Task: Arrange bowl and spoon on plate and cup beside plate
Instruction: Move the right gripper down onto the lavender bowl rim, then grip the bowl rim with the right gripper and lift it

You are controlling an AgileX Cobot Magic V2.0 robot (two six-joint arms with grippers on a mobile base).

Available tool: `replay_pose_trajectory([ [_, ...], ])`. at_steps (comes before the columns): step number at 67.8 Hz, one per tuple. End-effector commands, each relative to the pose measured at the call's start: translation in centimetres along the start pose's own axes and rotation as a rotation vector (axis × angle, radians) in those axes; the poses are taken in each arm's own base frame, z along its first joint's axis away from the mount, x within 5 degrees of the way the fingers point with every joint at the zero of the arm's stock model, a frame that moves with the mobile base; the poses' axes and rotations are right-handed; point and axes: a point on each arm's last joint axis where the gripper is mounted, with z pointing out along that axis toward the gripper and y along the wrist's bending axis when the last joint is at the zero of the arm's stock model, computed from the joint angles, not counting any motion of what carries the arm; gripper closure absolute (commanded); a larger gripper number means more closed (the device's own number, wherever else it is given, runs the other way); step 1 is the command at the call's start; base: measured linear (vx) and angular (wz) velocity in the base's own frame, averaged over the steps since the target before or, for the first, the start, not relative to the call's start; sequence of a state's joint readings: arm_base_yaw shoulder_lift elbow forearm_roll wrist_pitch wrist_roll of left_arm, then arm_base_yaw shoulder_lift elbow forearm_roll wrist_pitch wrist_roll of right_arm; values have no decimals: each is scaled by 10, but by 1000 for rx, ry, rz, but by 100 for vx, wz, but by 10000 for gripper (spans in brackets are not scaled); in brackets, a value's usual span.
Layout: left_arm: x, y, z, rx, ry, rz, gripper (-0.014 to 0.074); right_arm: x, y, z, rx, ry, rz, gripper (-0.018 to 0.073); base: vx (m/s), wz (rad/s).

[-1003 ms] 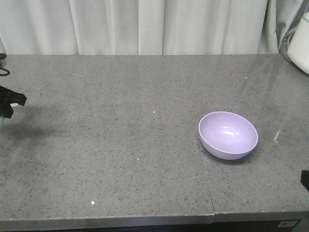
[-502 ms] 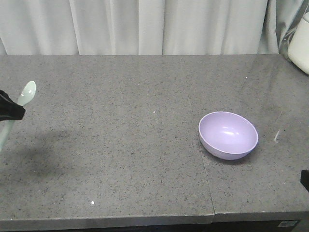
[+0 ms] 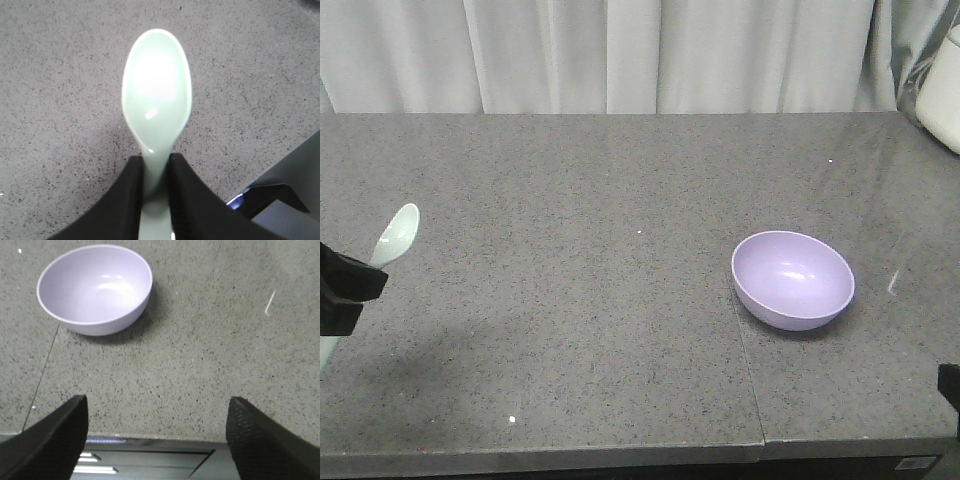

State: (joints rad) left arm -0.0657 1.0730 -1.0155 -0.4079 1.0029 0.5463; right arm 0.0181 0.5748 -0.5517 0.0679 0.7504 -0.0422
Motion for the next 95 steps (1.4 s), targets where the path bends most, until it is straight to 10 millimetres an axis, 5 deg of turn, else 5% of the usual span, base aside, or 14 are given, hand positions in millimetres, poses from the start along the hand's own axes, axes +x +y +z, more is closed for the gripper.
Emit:
replay_pose_trajectory([
  [1,-9,-5,-14,-15,-106,7,531,-19,0,3,2,-37,-15,13,0,0],
  [19,-9,-5,-15,-14,-105,7,531,-66,8,31,-108,76,-76,78,0,0],
  [41,-9,-5,-15,-13,-104,7,531,-116,6,101,-126,206,-59,136,0,0],
  [69,-9,-5,-15,-13,-104,7,531,-133,-4,197,-83,362,-84,185,0,0],
  [85,-9,-5,-15,-13,-104,7,531,-132,-5,226,-83,384,-74,225,0,0],
  [95,-9,-5,-15,-13,-104,7,531,-131,-4,231,-91,382,-55,340,0,0],
])
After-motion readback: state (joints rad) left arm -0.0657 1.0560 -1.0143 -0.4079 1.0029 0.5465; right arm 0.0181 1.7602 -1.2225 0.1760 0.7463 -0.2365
